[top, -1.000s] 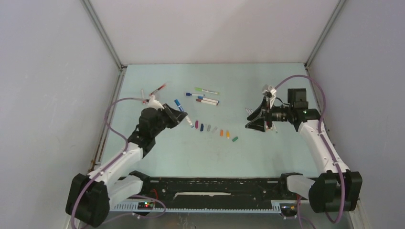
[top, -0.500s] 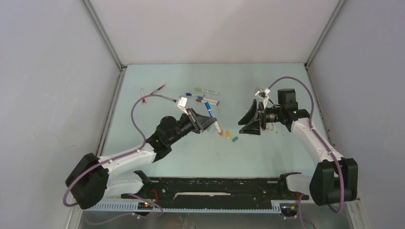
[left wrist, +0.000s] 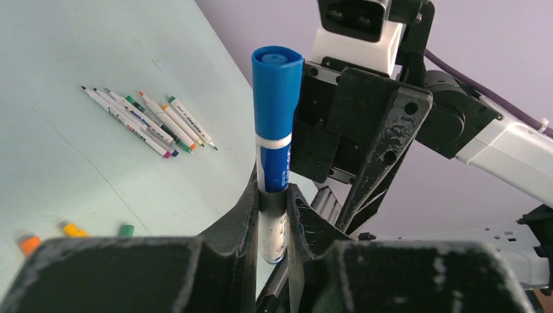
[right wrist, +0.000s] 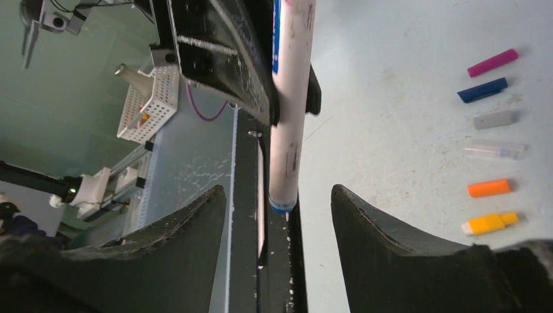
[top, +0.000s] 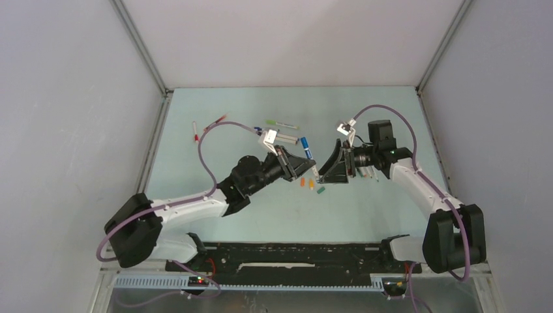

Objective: Open the pen caps
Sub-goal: Pick up the pen from the center of the board.

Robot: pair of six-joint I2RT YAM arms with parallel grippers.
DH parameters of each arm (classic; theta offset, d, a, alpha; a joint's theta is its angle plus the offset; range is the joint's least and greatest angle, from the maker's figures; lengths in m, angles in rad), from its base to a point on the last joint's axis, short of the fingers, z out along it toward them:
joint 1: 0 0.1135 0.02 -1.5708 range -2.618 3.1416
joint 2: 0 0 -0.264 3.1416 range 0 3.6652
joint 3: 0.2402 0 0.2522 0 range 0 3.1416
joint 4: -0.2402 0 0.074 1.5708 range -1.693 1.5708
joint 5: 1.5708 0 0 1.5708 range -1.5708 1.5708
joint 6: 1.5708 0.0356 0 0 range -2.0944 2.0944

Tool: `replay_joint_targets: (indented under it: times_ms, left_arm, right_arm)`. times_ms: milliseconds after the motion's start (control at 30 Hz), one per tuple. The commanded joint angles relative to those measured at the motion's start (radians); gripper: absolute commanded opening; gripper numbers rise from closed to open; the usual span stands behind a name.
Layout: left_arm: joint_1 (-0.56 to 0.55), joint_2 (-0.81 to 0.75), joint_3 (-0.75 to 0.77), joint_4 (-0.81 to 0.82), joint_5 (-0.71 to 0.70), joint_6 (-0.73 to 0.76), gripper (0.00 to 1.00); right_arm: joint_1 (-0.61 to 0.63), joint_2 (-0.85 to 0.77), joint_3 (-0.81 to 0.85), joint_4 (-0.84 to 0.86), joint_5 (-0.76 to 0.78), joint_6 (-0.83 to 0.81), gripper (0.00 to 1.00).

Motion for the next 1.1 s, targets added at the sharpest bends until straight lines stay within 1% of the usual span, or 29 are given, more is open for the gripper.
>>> replay_joint_targets:
  times_ms: [0, 100, 267, 300, 333, 367, 400, 433, 467, 500, 567, 633, 667, 700, 767, 867, 967, 1067]
  left_arm:
    - [-0.025, 0.031, 0.073, 0.032, -0.034, 0.05, 0.0]
    - [-0.038, 0.055, 0.093, 0.029, -0.037, 0.057, 0.0]
    - [-0.058, 0.081, 0.12, 0.022, -0.051, 0.074, 0.0]
    - [-0.062, 0.083, 0.122, 0.02, -0.05, 0.081, 0.0]
    - [-0.066, 0.084, 0.122, 0.02, -0.065, 0.085, 0.0]
    - [-0.069, 0.085, 0.123, 0.02, -0.079, 0.087, 0.0]
    - [-0.07, 0.085, 0.124, 0.02, -0.08, 0.089, 0.0]
    - [-0.071, 0.085, 0.124, 0.02, -0.079, 0.09, 0.0]
    - [-0.071, 0.082, 0.122, 0.02, -0.079, 0.089, 0.03]
    - [-0.07, 0.074, 0.119, 0.013, -0.081, 0.088, 0.08]
    - [-0.068, 0.046, 0.116, -0.035, -0.098, 0.091, 0.25]
    - [-0.061, 0.007, 0.101, -0.058, -0.11, 0.107, 0.48]
    - [-0.053, -0.014, 0.09, -0.06, -0.111, 0.109, 0.57]
    - [-0.041, -0.032, 0.077, -0.06, -0.106, 0.108, 0.66]
    - [-0.01, -0.064, 0.056, -0.058, -0.082, 0.091, 0.77]
    - [0.051, -0.081, 0.032, -0.036, -0.004, 0.049, 0.81]
    - [0.095, -0.077, 0.024, -0.014, 0.069, 0.029, 0.81]
    - [0.107, -0.061, 0.047, -0.023, 0.107, 0.022, 0.81]
  right_arm:
    - [0.016, 0.002, 0.0, 0.071, 0.012, 0.098, 0.62]
    - [0.024, 0.008, 0.0, 0.082, 0.03, 0.122, 0.57]
    - [0.048, 0.026, 0.0, 0.106, 0.038, 0.165, 0.41]
    - [0.05, 0.028, -0.001, 0.115, 0.037, 0.173, 0.36]
    - [0.05, 0.03, 0.0, 0.124, 0.032, 0.184, 0.28]
    - [0.051, 0.031, 0.0, 0.135, 0.027, 0.194, 0.12]
    - [0.051, 0.033, 0.0, 0.15, 0.022, 0.207, 0.0]
    - [0.051, 0.032, 0.0, 0.156, 0.016, 0.212, 0.0]
    - [0.052, 0.031, 0.0, 0.155, 0.013, 0.209, 0.0]
    - [0.053, 0.028, 0.0, 0.151, 0.007, 0.198, 0.0]
    - [0.052, 0.021, 0.0, 0.131, 0.004, 0.165, 0.0]
    - [0.053, 0.015, 0.006, 0.085, 0.004, 0.107, 0.0]
    - [0.053, 0.014, 0.016, 0.053, 0.005, 0.07, 0.0]
    - [0.054, 0.015, 0.021, 0.028, 0.009, 0.038, 0.0]
    - [0.054, 0.017, 0.026, -0.004, 0.007, -0.004, 0.0]
    - [0.058, 0.018, 0.032, -0.047, 0.009, -0.061, 0.0]
    - [0.061, 0.023, 0.036, -0.069, 0.01, -0.086, 0.0]
    - [0.061, 0.026, 0.036, -0.074, 0.013, -0.094, 0.0]
